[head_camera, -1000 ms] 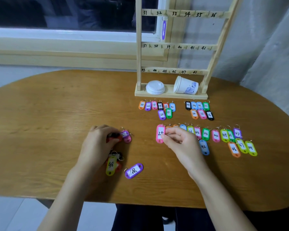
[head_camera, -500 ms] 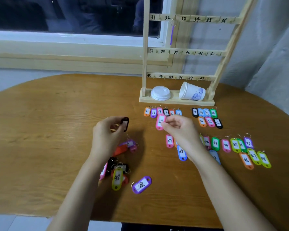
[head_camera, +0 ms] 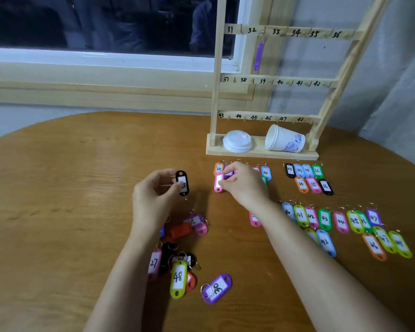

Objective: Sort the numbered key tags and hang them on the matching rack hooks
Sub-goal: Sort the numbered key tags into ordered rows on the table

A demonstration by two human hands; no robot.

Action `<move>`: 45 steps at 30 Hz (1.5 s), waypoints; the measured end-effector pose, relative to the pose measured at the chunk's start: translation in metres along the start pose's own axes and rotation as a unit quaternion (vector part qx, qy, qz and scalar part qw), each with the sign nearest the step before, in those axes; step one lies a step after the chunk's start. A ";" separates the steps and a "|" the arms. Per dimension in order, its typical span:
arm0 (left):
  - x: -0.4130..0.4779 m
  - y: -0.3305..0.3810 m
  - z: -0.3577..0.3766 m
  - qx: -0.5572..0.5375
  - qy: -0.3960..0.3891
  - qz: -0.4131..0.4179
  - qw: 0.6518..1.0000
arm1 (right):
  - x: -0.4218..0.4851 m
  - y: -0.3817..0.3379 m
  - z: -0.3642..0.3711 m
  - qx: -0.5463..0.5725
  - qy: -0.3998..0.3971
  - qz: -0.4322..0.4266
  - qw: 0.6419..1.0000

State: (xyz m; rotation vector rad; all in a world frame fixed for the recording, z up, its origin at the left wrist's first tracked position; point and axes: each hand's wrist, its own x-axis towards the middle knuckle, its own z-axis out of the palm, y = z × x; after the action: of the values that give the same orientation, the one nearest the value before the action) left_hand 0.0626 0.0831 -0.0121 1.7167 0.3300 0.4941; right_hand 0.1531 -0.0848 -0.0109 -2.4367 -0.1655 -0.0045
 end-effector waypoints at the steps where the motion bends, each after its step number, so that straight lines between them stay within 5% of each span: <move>1: -0.001 0.001 0.000 0.001 -0.002 0.005 1.000 | -0.001 0.000 -0.001 -0.001 0.004 -0.004 1.000; 5: -0.004 0.005 0.000 0.002 -0.016 0.018 1.000 | -0.013 -0.005 -0.008 0.031 0.019 -0.041 0.998; 10: -0.006 0.006 0.002 0.001 -0.035 0.030 0.999 | -0.044 -0.016 -0.005 0.189 -0.051 -0.087 0.977; 19: -0.012 0.005 0.005 -0.025 -0.081 0.021 0.996 | -0.058 -0.013 0.001 0.254 -0.059 -0.064 0.963; 26: -0.016 0.007 0.006 0.008 -0.115 0.003 0.993 | -0.060 -0.014 -0.006 0.386 -0.011 -0.028 0.922; 29: -0.017 0.010 0.006 -0.057 -0.088 -0.037 0.994 | -0.060 -0.015 -0.008 0.418 0.001 -0.006 0.908; 34: -0.017 0.013 0.003 -0.083 -0.083 -0.063 0.991 | -0.064 -0.016 -0.006 0.396 -0.055 -0.009 0.917; 45: -0.027 0.008 -0.010 0.079 -0.088 0.030 0.993 | -0.067 -0.012 -0.028 0.447 0.015 -0.003 0.894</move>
State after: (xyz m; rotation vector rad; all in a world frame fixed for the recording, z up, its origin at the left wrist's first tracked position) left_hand 0.0333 0.0773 -0.0070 1.9133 0.1943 0.3647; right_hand 0.0859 -0.1020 0.0147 -1.5104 -0.1228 0.0257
